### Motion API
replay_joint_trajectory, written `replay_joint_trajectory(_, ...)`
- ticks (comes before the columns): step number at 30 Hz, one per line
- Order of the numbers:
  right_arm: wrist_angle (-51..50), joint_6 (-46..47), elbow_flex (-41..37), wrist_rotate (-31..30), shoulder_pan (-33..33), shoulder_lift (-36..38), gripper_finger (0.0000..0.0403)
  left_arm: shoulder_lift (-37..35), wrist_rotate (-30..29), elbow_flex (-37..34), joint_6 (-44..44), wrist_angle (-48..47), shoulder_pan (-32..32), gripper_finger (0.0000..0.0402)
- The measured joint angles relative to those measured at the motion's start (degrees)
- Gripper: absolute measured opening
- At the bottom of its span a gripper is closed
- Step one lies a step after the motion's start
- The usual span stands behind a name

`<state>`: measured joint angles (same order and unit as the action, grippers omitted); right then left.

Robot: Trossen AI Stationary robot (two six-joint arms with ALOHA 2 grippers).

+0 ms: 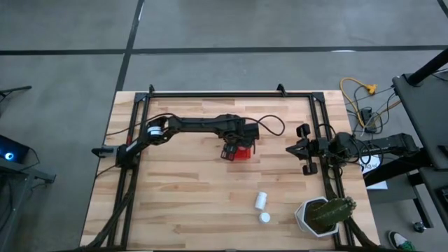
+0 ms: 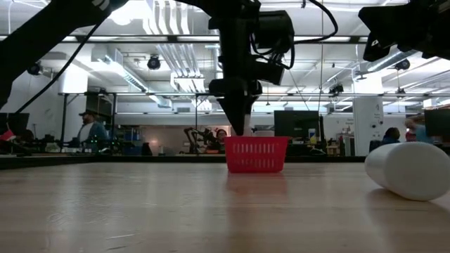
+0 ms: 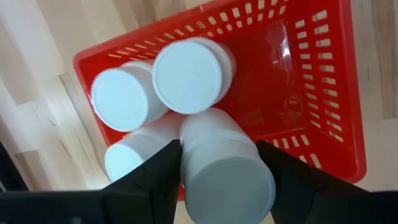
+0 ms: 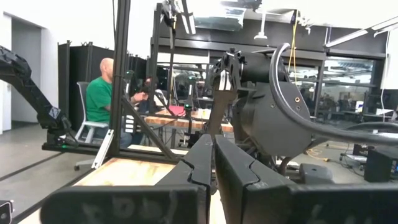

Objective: Pick and place pill bottles into a basket
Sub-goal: Put the middle left white medicine bottle into the red bin

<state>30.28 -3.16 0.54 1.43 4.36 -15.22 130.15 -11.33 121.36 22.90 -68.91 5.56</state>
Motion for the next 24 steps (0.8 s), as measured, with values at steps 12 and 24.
replay_joint_trajectory(12, -0.02, 0.09, 0.0, 0.0, 0.0, 0.02, 0.0009, 0.0, -0.11, 0.0, 0.02, 1.43, 0.0, 0.0176)
replay_joint_trajectory(24, -0.02, 0.02, 0.0, 0.0, 0.0, 0.06, 0.0009, -0.02, -1.2, 0.0, 0.0, 1.36, 0.0, 0.0236)
